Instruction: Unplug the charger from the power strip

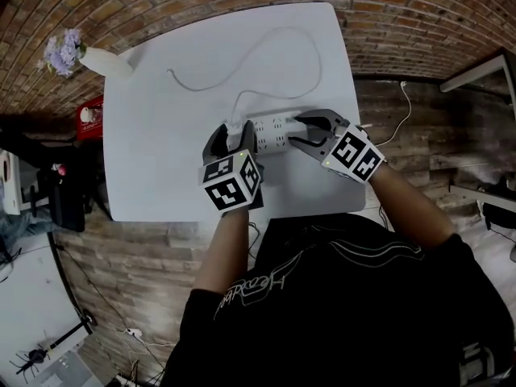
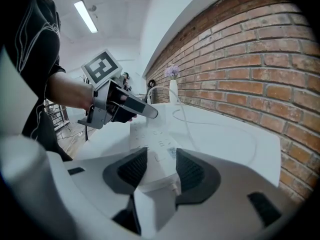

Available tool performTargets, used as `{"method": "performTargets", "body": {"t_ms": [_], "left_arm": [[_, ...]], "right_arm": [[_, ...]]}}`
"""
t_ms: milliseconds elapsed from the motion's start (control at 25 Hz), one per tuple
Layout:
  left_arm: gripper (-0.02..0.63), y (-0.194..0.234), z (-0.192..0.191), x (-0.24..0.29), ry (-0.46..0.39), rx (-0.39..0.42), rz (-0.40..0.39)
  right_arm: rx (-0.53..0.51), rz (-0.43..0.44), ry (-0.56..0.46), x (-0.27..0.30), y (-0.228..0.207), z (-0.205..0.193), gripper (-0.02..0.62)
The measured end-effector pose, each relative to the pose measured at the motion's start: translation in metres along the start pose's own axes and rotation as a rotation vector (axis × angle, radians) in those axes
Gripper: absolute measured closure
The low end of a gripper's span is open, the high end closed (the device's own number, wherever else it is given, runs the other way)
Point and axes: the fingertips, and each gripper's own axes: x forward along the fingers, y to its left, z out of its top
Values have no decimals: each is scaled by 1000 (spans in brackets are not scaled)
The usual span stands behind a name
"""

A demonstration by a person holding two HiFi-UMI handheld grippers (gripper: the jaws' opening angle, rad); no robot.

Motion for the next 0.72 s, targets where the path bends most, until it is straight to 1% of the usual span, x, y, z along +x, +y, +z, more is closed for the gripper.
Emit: {"method": "performTargets", "body": {"t_ms": [200,280,360,480,600,720], "left_arm": [[389,-1,-2,9,-16,0,52],[410,2,-2,11,-24,16,81],[449,4,-2,12,-31,42,107],[471,3,-2,12,-33,66,130],[472,3,-3,13,-19,69,136],[472,2,-3,13,-2,50,114]], "right_arm": [[-2,-7,-1,-1,1,0,436],[-4,-7,-1,-1,0,0,436],[-8,-7,-4,0,0,1,436],[-13,-8,-8,0,1,0,436],[-20,-11,-13,-1,1,0,437],[-24,-15,-17,-1,1,0,437]]}}
